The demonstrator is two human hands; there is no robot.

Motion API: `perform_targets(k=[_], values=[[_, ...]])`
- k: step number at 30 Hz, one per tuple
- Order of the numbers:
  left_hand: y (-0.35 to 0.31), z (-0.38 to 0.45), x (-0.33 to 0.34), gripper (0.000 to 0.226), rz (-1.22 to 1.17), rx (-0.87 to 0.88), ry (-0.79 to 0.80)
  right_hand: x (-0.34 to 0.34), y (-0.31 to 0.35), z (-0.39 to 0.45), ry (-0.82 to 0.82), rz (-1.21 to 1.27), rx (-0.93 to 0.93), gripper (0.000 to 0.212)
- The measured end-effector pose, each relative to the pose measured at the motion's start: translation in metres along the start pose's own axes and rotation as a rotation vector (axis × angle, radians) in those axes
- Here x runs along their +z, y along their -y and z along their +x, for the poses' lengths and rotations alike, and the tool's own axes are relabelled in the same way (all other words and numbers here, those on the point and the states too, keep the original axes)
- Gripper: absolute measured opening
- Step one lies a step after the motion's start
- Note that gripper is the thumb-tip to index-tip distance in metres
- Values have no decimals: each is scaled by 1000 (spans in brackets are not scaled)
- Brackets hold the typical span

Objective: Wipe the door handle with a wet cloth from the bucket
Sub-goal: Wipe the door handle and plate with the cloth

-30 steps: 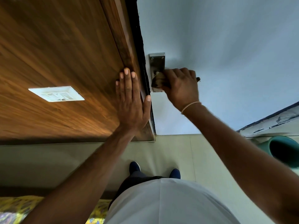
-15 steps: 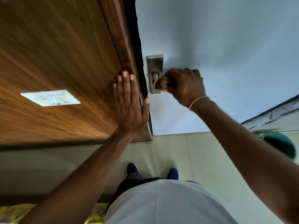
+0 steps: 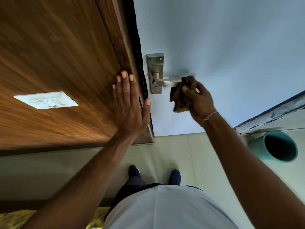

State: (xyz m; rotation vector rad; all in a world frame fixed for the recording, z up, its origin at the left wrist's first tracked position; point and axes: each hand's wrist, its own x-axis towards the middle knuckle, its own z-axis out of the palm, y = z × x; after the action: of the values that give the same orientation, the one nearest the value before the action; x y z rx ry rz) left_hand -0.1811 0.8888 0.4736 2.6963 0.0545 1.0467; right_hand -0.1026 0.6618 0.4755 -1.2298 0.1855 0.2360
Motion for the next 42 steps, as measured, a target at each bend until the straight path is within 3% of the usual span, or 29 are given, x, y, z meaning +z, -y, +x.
perform_targets(k=[2, 5, 10, 16, 19, 22, 25, 29, 36, 42], values=[[1, 0, 0, 76, 3, 3, 6, 20, -14, -8, 101, 318, 91, 32], [2, 1, -4, 75, -4, 13, 17, 39, -20, -10, 132, 567, 144, 28], [5, 0, -5, 75, -10, 32, 31, 34, -24, -4, 164, 687, 213, 56], [5, 0, -3, 76, -11, 29, 32, 19, -12, -2, 171, 857, 164, 55], [4, 1, -3, 76, -26, 28, 19, 46, -18, -8, 199, 845, 263, 78], [5, 1, -3, 76, -31, 28, 29, 63, -23, -8, 193, 776, 303, 64], [11, -1, -9, 74, -14, 56, 44, 56, -23, -5, 197, 789, 329, 77], [14, 1, -14, 72, -2, 83, 52, 74, -17, -8, 164, 807, 411, 42], [11, 0, -13, 72, -2, 75, 51, 58, -3, -2, 185, 692, 466, 53], [12, -1, -13, 72, 4, 72, 42, 26, 2, -2, 113, 782, 336, 60]])
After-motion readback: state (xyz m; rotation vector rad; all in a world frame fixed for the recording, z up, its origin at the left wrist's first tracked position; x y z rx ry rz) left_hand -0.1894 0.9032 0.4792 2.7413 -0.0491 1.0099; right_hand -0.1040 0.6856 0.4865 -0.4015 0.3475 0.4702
